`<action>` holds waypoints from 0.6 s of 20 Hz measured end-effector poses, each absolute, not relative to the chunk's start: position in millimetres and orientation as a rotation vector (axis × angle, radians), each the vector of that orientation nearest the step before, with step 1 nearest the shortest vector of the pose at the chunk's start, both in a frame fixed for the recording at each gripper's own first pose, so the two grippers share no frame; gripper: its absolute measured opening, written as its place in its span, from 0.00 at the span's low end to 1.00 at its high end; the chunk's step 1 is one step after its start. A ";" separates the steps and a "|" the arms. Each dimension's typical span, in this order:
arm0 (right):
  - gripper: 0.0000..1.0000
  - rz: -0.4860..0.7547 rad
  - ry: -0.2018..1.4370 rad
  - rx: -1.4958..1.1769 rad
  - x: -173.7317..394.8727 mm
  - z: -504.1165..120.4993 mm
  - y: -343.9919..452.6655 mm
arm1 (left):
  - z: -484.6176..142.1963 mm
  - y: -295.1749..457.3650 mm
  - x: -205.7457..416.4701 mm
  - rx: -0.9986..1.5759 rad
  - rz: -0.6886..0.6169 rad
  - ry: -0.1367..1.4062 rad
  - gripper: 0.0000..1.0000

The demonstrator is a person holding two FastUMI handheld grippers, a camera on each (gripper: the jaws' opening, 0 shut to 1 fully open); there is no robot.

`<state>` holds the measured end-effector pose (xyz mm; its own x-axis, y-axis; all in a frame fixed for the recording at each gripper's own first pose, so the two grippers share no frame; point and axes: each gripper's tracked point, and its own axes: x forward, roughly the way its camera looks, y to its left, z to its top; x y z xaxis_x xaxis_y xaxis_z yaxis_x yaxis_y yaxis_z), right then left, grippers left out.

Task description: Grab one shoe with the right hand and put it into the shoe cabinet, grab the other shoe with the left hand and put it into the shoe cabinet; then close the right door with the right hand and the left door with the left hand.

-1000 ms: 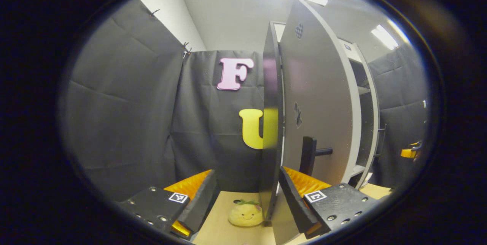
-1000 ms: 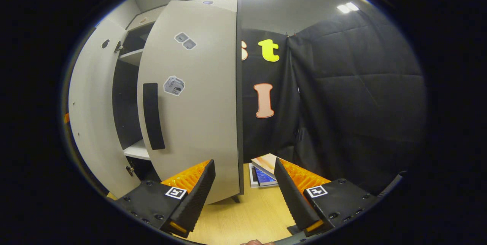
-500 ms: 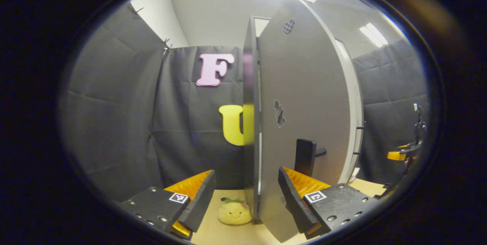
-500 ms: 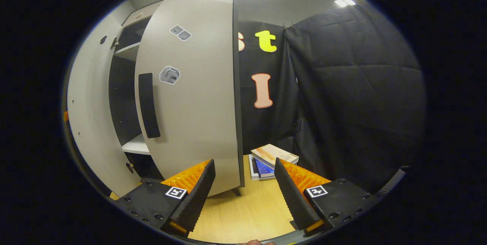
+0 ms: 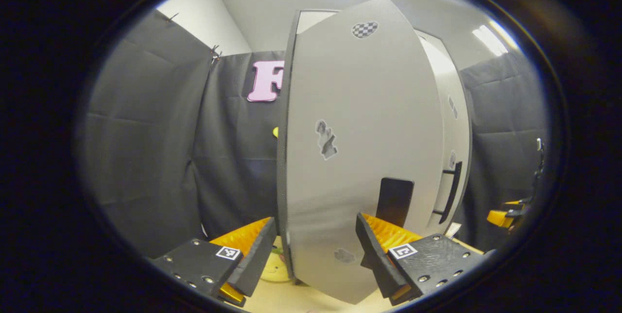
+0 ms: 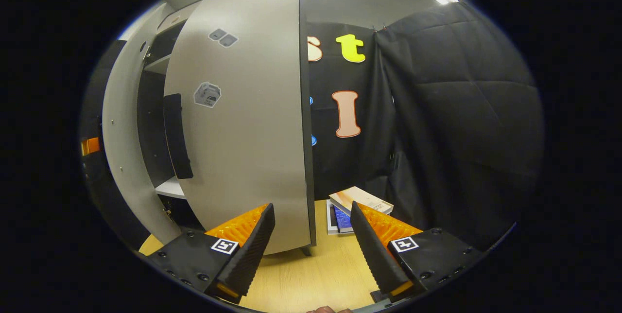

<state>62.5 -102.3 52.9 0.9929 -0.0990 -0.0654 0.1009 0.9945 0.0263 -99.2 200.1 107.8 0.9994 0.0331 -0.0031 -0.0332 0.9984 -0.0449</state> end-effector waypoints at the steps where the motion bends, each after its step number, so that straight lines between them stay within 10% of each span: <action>1: 0.98 -0.091 0.058 0.030 65.4 55.8 -104.9 | 106.2 192.6 -94.4 -0.061 0.047 0.005 1.00; 12: 0.93 -0.045 0.062 0.054 76.2 57.0 -117.2 | 107.6 182.7 -126.6 -0.065 0.075 -0.016 1.00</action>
